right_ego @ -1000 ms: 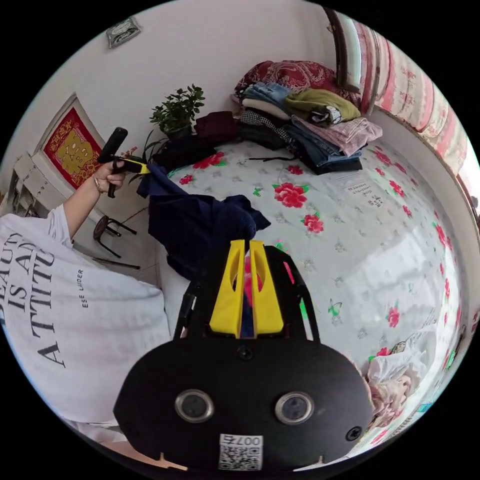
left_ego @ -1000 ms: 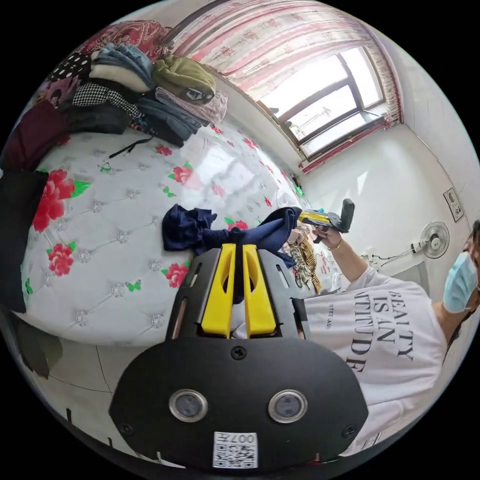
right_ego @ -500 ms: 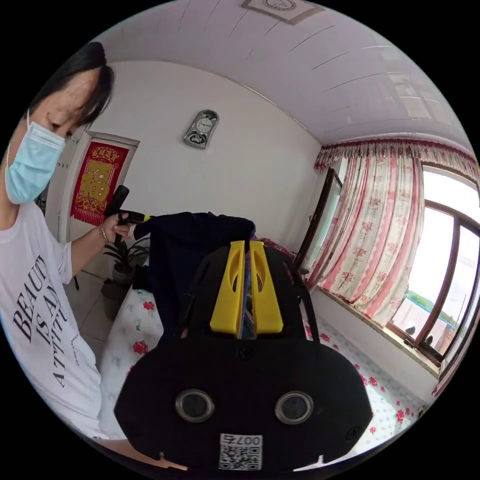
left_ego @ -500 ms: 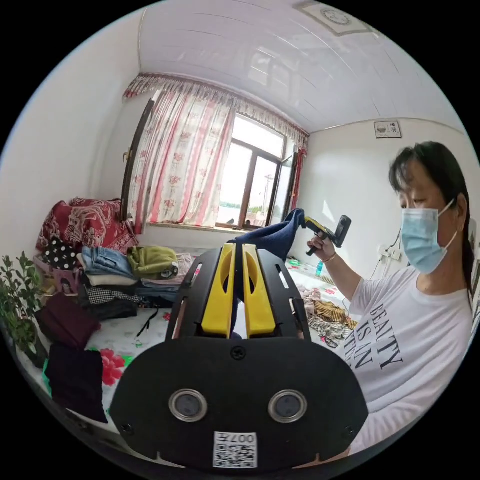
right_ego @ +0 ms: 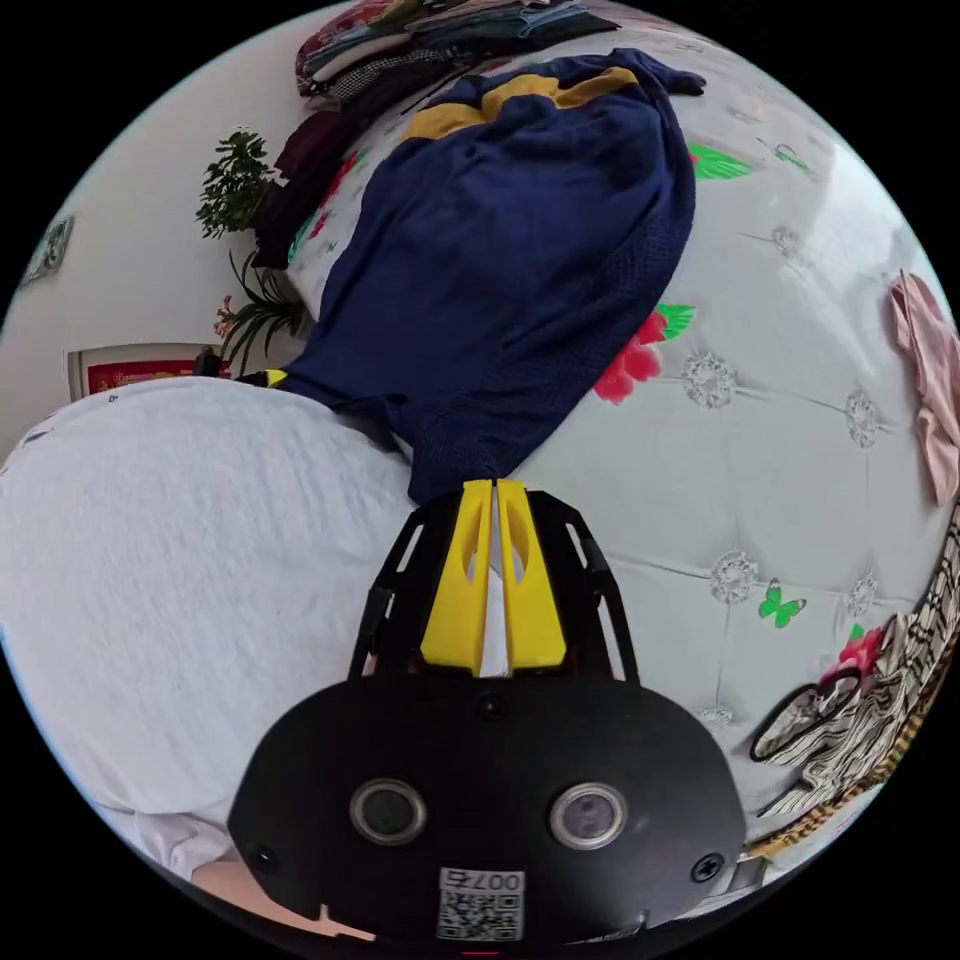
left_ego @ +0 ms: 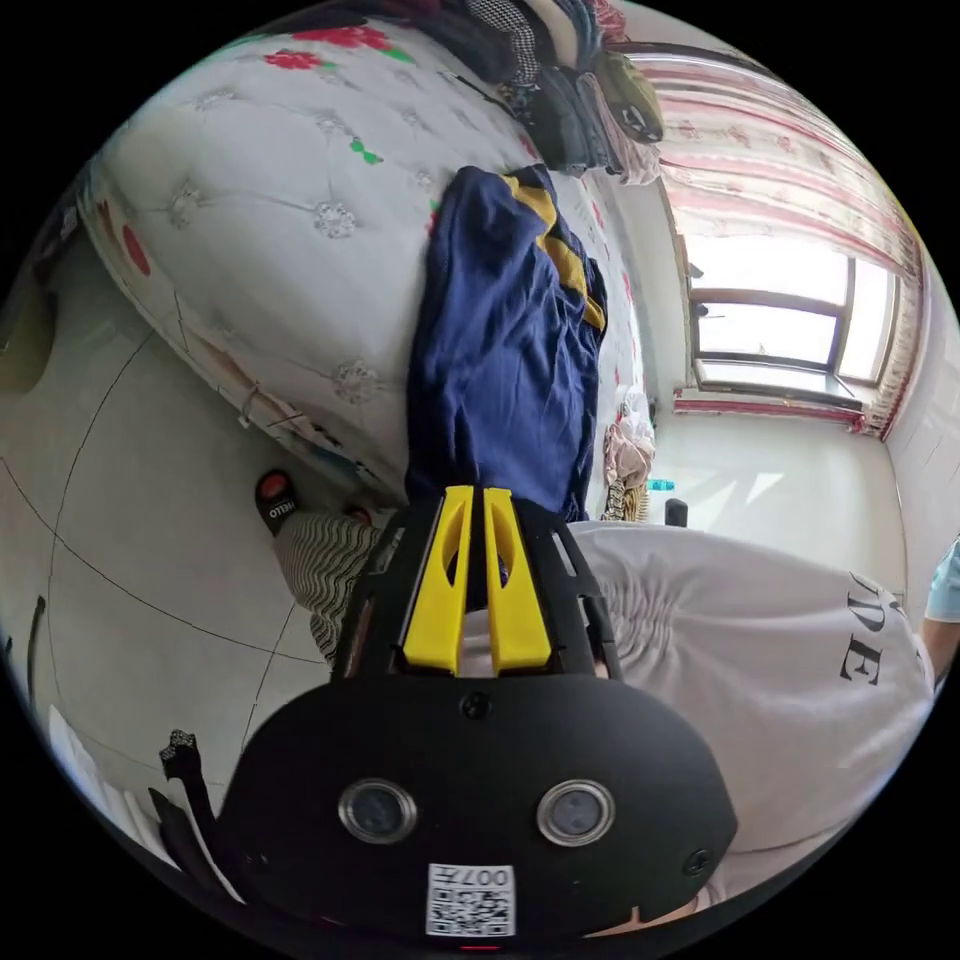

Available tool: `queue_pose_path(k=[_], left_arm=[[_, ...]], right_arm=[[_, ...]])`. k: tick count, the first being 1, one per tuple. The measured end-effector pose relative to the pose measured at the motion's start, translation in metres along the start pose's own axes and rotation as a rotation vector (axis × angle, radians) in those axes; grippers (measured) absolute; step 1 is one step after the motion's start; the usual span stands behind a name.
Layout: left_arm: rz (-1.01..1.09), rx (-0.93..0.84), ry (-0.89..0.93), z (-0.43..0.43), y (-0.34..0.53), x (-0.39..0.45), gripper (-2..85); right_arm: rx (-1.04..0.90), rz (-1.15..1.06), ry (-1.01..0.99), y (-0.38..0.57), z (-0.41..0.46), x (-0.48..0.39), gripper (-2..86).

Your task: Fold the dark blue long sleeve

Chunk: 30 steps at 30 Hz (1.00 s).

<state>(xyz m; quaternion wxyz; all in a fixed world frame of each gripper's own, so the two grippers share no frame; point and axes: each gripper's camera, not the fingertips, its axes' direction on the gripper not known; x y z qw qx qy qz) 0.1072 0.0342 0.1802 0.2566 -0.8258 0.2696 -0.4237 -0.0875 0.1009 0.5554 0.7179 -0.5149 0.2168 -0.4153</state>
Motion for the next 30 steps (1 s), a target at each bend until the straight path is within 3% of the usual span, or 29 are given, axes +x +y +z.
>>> queue_pose_path(k=[6,11,14,16,19,22,26,30], left_arm=[[0.087,0.039,-0.037,-0.013,-0.052,0.008,-0.6],[0.299,0.204,-0.020,-0.072,-0.164,0.099,-0.6],[0.526,0.393,0.011,-0.151,-0.195,0.208,-0.7],[0.707,0.509,0.001,-0.197,-0.177,0.282,-0.7],[1.050,0.695,-0.155,-0.240,-0.100,0.378,-0.7],[1.214,0.815,-0.274,-0.242,-0.029,0.406,-0.7],[1.237,0.756,-0.197,-0.215,0.020,0.375,-0.7],[1.079,0.548,-0.200,-0.152,0.017,0.308,-0.7]], right_arm=[[0.080,-0.094,-0.004,-0.047,-0.009,0.005,-0.3],[0.321,-0.205,0.100,-0.138,-0.095,-0.021,-0.3],[0.676,-0.310,0.141,-0.162,-0.216,-0.075,-0.3],[1.027,-0.435,0.198,-0.129,-0.310,-0.138,-0.3],[1.360,-0.641,0.262,-0.052,-0.368,-0.205,-0.3],[1.507,-0.773,0.352,0.011,-0.365,-0.229,-0.3],[1.475,-0.759,0.345,0.046,-0.332,-0.208,-0.2],[1.238,-0.586,0.279,0.051,-0.272,-0.149,-0.2]])
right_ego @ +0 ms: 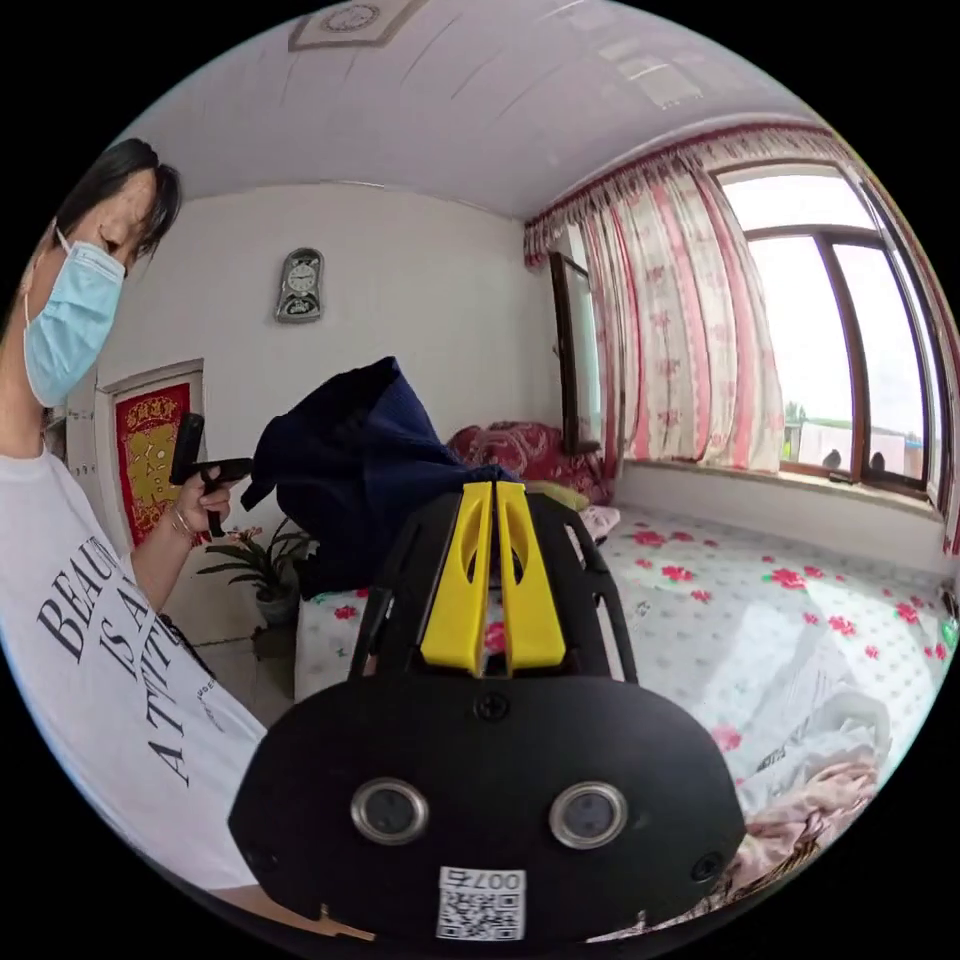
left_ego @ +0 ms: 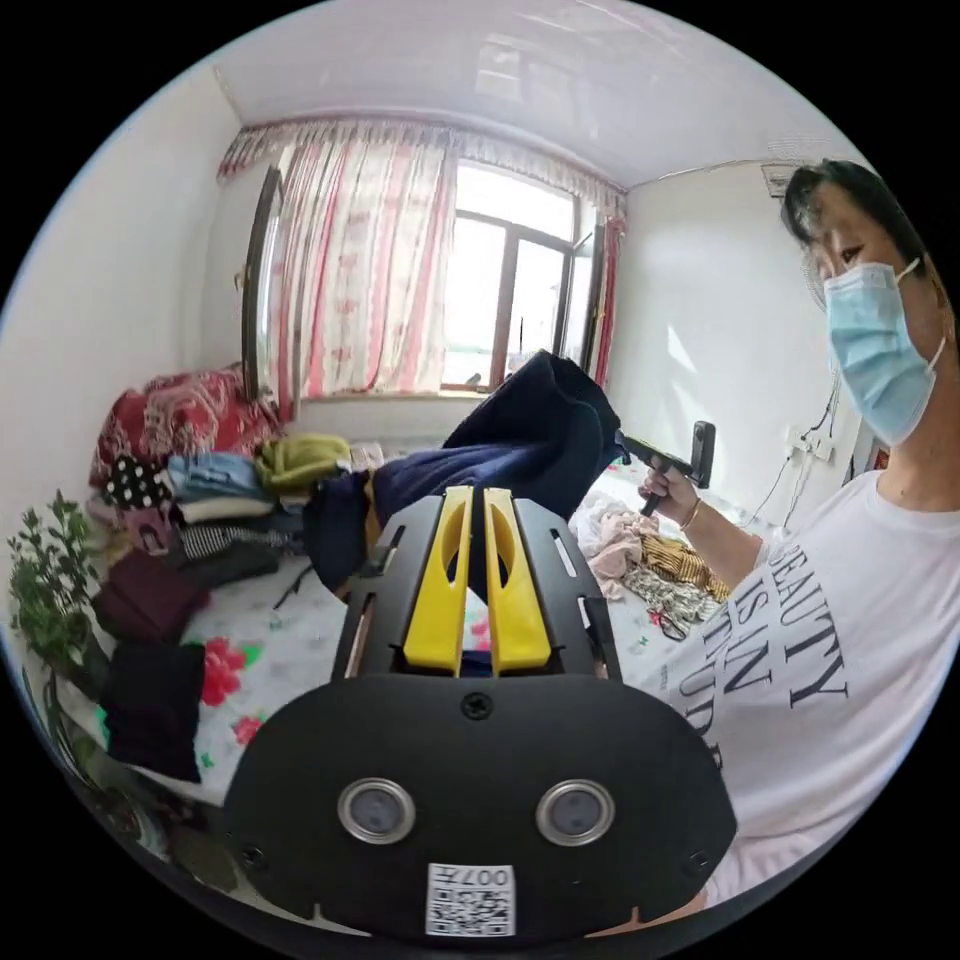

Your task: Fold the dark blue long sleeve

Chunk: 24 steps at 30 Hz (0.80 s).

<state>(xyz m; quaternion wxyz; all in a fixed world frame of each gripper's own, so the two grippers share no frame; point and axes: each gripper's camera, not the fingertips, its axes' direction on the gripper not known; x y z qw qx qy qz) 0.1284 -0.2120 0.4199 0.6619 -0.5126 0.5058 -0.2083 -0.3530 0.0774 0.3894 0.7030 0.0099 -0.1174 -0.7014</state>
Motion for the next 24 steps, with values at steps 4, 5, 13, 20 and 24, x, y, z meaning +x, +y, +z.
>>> queue_pose_path(k=[4,5,13,20,24], left_arm=[[-0.246,-0.381,0.140,0.109,0.117,0.000,-0.7],[-0.307,-0.468,0.179,0.137,0.145,0.007,-0.6],[-0.097,-0.612,0.474,0.234,0.152,0.097,-0.4],[0.266,-0.649,0.335,0.251,0.126,0.154,0.5],[0.111,-0.724,0.319,0.255,0.148,0.129,1.4]], right_arm=[[-0.293,0.408,-0.066,0.082,0.039,0.051,-0.3],[-0.327,0.460,-0.076,0.091,0.047,0.058,-0.3],[-0.426,0.315,-0.291,-0.005,0.195,0.012,-0.3],[-0.599,-0.217,-0.838,-0.064,0.297,-0.204,0.4],[-0.603,-0.087,-0.694,-0.026,0.298,-0.171,2.3]])
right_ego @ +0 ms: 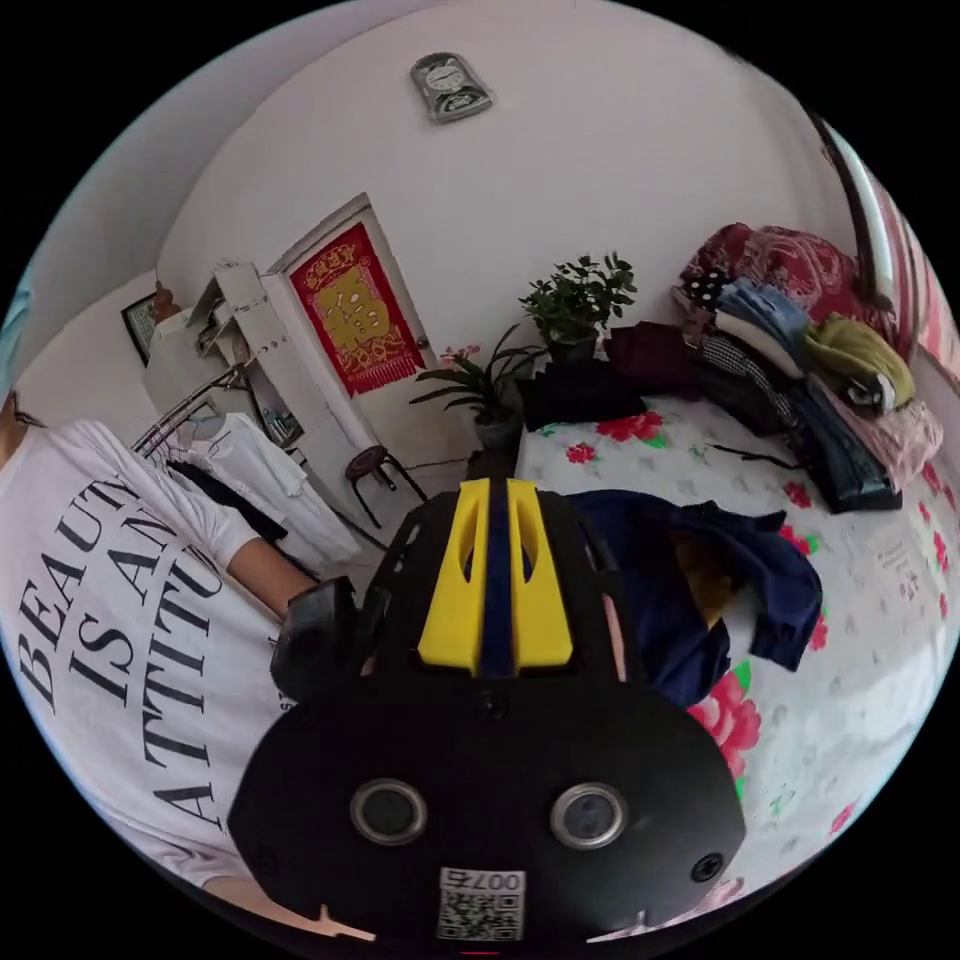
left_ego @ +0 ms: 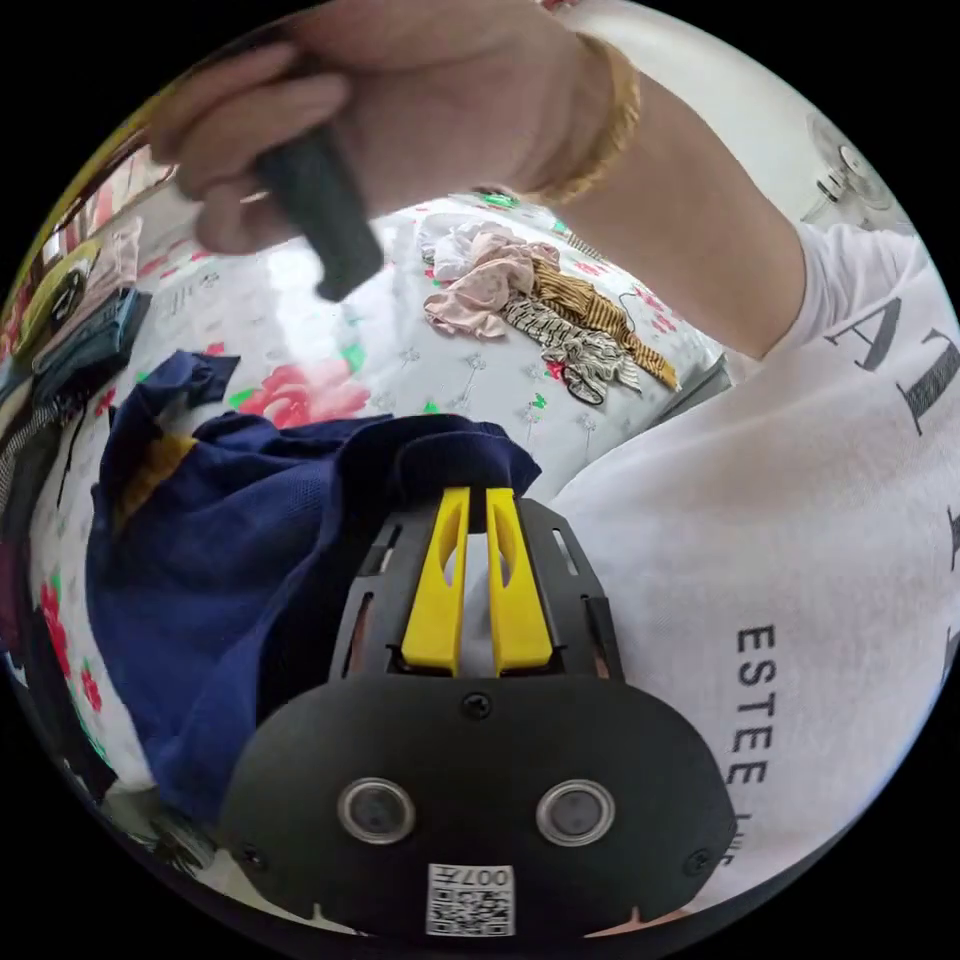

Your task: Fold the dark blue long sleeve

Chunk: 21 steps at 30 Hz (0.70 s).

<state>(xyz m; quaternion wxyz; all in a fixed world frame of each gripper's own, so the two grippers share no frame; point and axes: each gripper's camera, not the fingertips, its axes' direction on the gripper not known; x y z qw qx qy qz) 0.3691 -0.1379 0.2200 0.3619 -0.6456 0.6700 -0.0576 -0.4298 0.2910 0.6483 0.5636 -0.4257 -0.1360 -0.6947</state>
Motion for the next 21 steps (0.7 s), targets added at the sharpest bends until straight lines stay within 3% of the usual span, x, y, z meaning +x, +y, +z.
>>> queue_pose_path(k=[4,7,11,17,21], left_arm=[[-0.181,-0.112,0.014,0.015,0.025,-0.030,2.4],[-0.261,-0.062,0.046,0.008,0.044,-0.038,2.9],[-0.371,0.026,0.041,-0.011,0.069,-0.047,3.3],[-0.430,0.103,0.121,-0.021,0.049,-0.077,2.3],[-0.366,0.164,0.189,-0.029,0.028,-0.085,0.3]], right_arm=[[0.051,0.322,0.118,0.095,-0.038,0.039,4.7],[-0.046,0.508,0.212,0.167,-0.041,0.035,6.2],[-0.123,0.653,0.150,0.213,-0.024,0.016,8.1],[-0.022,0.426,-0.012,0.155,0.012,-0.033,10.0],[-0.133,0.335,0.027,0.097,0.043,-0.037,8.1]])
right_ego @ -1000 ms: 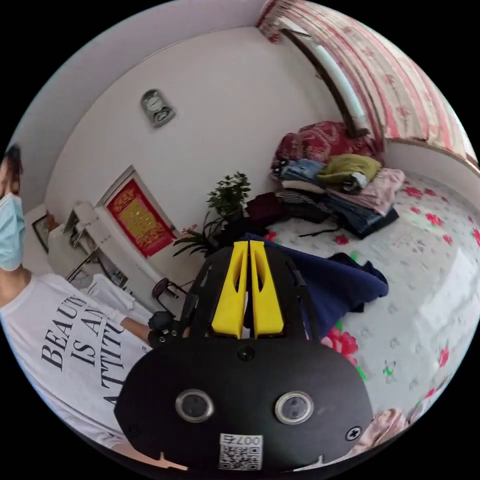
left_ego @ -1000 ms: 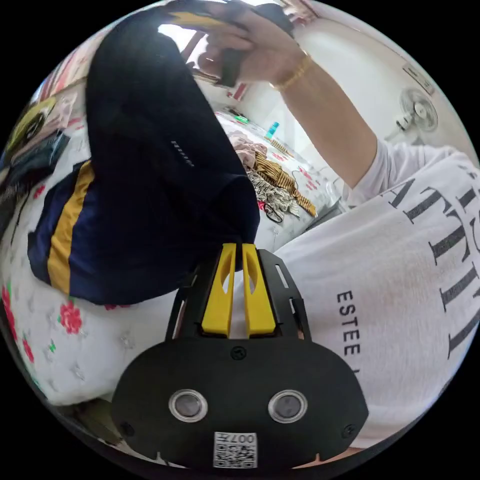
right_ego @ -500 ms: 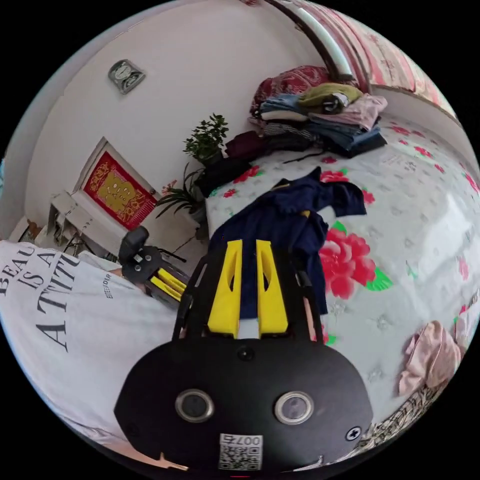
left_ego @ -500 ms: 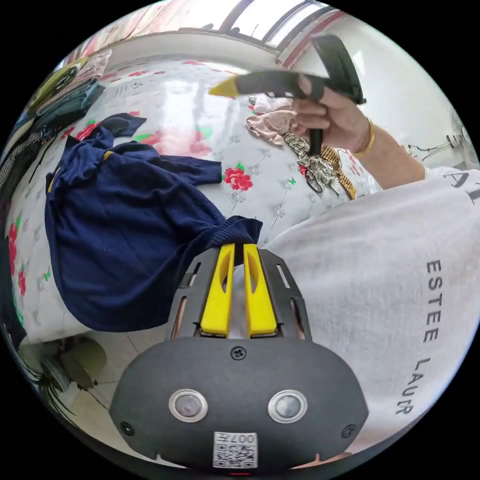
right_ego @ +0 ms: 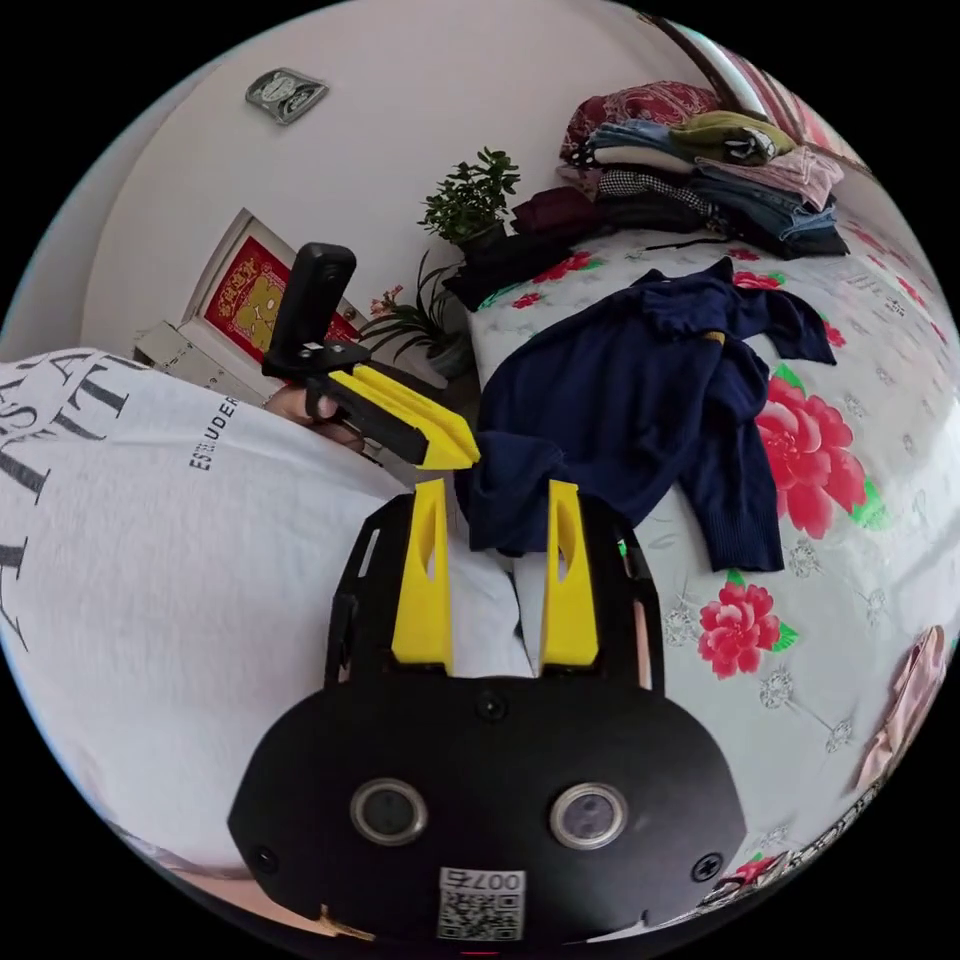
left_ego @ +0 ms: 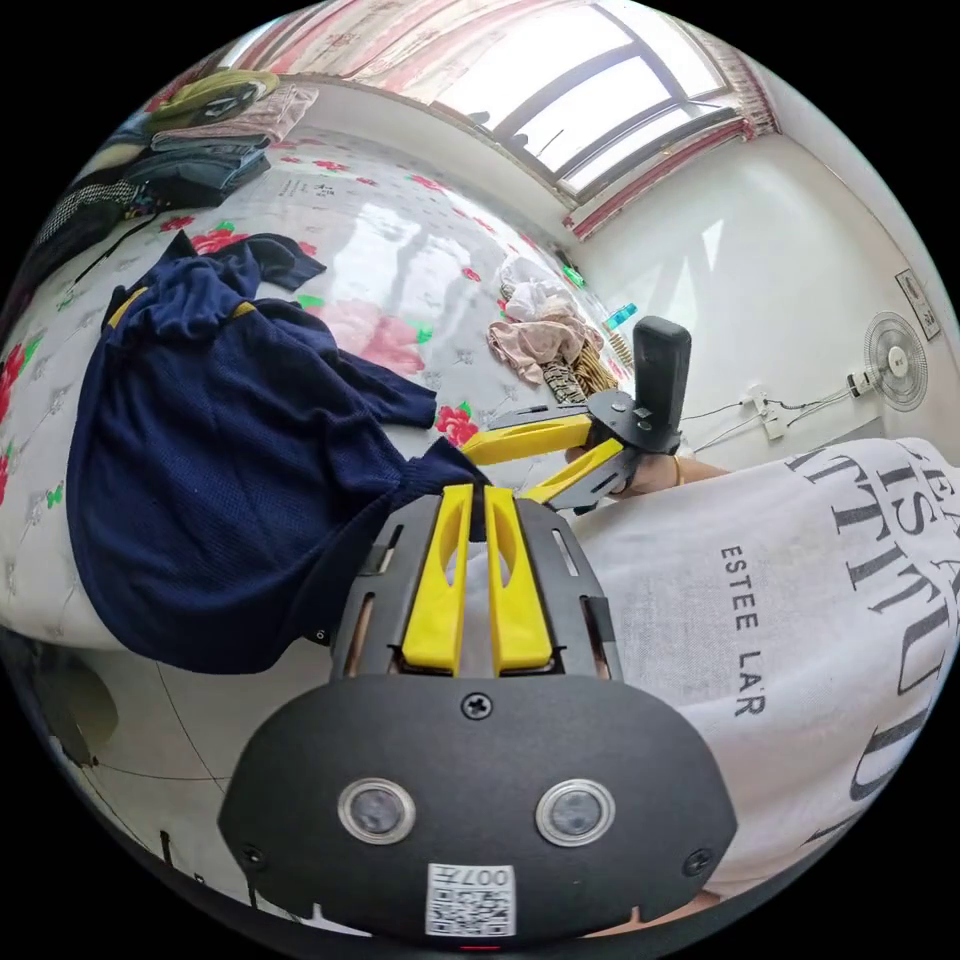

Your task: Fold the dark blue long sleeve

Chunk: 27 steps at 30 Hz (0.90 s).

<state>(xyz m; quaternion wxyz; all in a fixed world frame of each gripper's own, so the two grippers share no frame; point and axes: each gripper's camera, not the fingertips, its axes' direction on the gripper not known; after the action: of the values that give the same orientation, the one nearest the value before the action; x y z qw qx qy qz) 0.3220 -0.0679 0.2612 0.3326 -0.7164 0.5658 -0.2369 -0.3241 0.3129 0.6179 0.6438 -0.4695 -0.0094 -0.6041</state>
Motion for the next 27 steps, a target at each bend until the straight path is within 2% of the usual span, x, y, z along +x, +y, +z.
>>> queue_pose_path(k=[5,7,11,14,17,20,24,27], left_arm=[[0.012,-0.022,-0.062,-0.003,0.000,-0.010,0.9],[-0.036,-0.013,-0.124,-0.008,0.011,-0.023,3.5],[-0.285,0.038,-0.272,-0.025,0.056,-0.076,7.9],[-0.513,0.079,-0.311,-0.038,0.095,-0.123,8.7],[-0.653,0.106,-0.334,-0.047,0.122,-0.163,9.7],[-0.686,0.082,-0.322,-0.042,0.129,-0.196,10.7],[-0.631,0.015,-0.322,-0.022,0.122,-0.227,11.1],[-0.575,-0.005,-0.257,-0.011,0.113,-0.244,10.6]], right_arm=[[-0.047,0.060,-0.091,-0.039,0.009,0.005,4.0],[-0.037,0.061,-0.017,-0.047,0.010,0.001,5.3],[-0.179,0.031,0.097,-0.054,0.024,-0.007,7.2],[-0.260,-0.009,0.118,-0.052,0.035,-0.018,7.6],[-0.349,-0.024,0.136,-0.052,0.053,-0.025,7.6],[-0.424,-0.004,0.121,-0.054,0.074,-0.029,5.7],[-0.524,0.060,0.126,-0.047,0.098,-0.027,1.8],[-0.491,0.148,0.102,-0.045,0.085,-0.025,0.5]])
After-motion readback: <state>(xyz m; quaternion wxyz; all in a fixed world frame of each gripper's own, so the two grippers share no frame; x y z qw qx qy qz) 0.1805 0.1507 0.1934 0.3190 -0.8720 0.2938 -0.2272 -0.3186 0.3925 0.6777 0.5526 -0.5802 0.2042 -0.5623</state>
